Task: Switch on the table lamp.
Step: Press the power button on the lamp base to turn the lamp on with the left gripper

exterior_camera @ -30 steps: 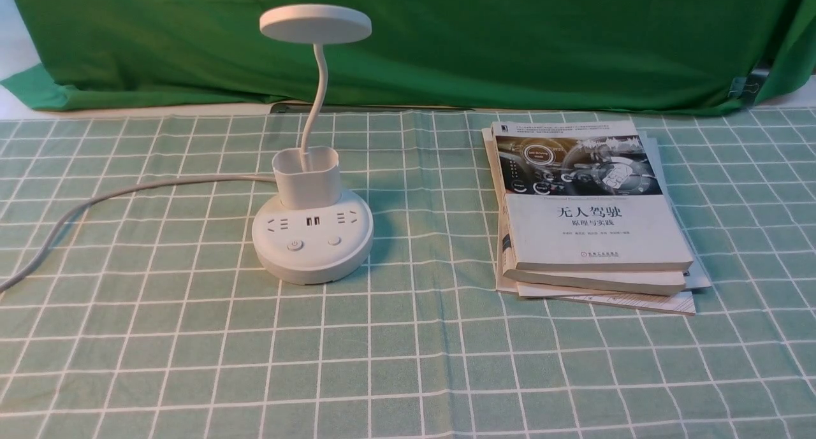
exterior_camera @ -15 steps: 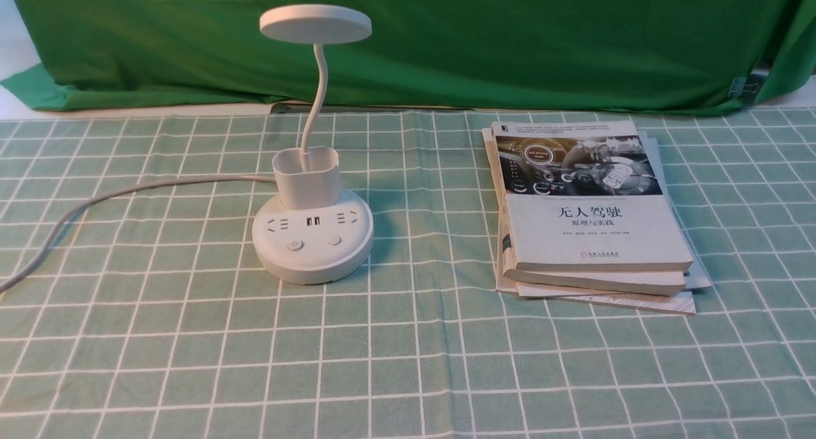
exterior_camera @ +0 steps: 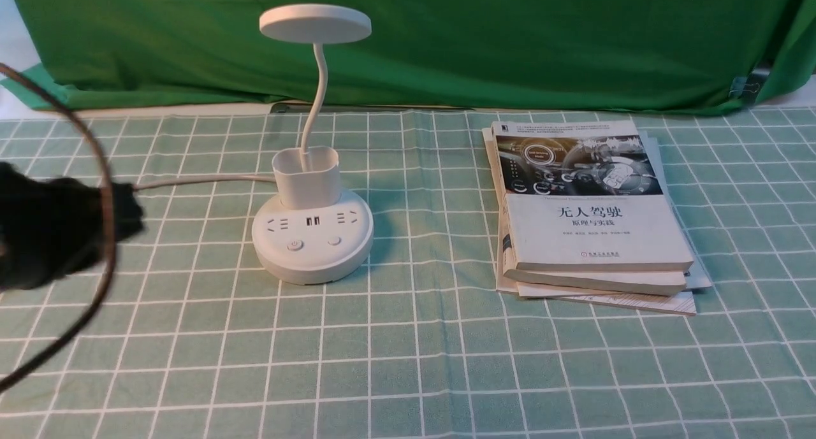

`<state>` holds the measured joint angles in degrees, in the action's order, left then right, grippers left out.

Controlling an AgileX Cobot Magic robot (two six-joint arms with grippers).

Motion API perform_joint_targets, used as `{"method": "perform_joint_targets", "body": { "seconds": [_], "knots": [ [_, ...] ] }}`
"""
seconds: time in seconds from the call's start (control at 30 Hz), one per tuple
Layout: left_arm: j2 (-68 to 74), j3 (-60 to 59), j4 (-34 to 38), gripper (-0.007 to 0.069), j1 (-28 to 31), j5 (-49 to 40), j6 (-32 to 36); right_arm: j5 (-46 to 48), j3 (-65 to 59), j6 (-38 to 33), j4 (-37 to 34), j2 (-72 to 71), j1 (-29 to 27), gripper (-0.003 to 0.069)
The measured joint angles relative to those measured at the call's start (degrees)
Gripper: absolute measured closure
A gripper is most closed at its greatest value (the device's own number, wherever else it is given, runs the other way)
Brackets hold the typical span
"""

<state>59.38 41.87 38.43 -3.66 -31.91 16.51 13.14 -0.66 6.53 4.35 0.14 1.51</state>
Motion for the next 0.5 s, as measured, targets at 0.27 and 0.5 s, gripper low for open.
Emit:
{"method": "perform_joint_targets", "body": {
  "seconds": [0.27, 0.5],
  "knots": [
    [24.63, 11.67, -9.98, 0.0629, -15.25, 5.13, -1.56, 0.0, 0.0, 0.0, 0.0, 0.0, 0.0, 0.0419],
    [41.53, 26.1, -32.97, 0.0629, -20.28, 3.16, -18.1, 0.06, 0.0, 0.0, 0.0, 0.0, 0.0, 0.0421]
  ]
}}
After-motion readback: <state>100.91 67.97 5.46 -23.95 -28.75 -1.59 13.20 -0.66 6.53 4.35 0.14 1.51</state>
